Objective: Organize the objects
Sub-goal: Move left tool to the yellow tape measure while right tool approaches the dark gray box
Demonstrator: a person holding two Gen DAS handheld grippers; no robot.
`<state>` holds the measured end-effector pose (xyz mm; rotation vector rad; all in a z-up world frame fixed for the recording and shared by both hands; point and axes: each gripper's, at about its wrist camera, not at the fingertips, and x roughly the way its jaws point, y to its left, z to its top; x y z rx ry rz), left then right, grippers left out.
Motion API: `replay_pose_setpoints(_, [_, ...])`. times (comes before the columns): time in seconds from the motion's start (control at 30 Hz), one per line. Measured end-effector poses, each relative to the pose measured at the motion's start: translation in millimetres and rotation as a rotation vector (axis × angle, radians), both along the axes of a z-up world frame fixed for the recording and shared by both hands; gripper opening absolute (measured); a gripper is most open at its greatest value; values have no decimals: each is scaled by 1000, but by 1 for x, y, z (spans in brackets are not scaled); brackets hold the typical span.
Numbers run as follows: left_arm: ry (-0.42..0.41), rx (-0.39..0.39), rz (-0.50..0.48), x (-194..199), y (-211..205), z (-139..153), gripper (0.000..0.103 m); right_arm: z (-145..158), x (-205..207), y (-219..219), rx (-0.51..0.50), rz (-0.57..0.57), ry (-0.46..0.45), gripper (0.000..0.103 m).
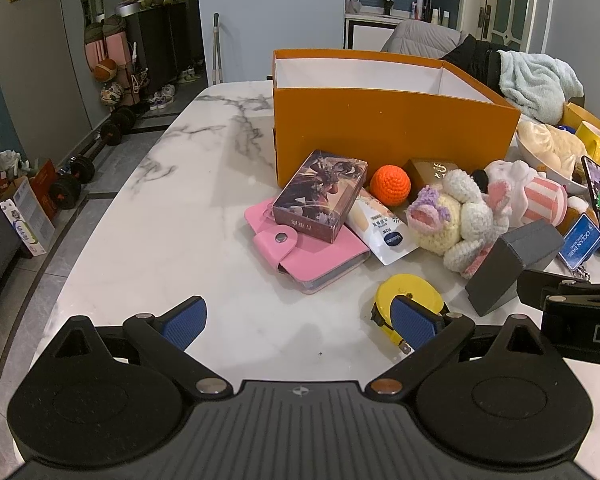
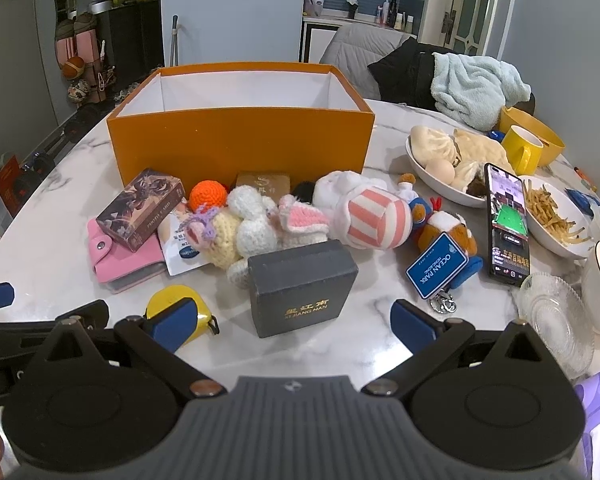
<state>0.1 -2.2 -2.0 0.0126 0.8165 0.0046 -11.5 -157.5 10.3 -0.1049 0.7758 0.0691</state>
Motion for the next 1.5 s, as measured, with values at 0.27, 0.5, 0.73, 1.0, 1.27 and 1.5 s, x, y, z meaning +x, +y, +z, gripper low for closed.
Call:
replay_pose_setpoints(0.27, [1, 1, 0, 0, 0, 0, 103, -1, 0, 0, -2, -2, 0, 102])
replay_pose_setpoints(0.5, [1, 2, 0, 0, 0, 0, 103, -2, 0, -1, -2, -3, 1, 102])
replay_pose_setpoints(0.73, [9, 6, -3, -1, -2, -4, 103, -8, 0, -1, -16, 13, -14, 102])
replay_pose_setpoints(1.0, [13, -21, -45, 4, -10, -20, 103, -22, 8, -17, 2, 45, -34, 102])
replay_pose_setpoints(1.27, [31, -11, -89, 11, -30, -36, 103, -31, 18, -42, 14, -7, -23, 102])
replay_pose_setpoints(1.5, [17, -4, -130, 16, -44, -40, 103, -33, 25, -59, 14, -36, -41, 102])
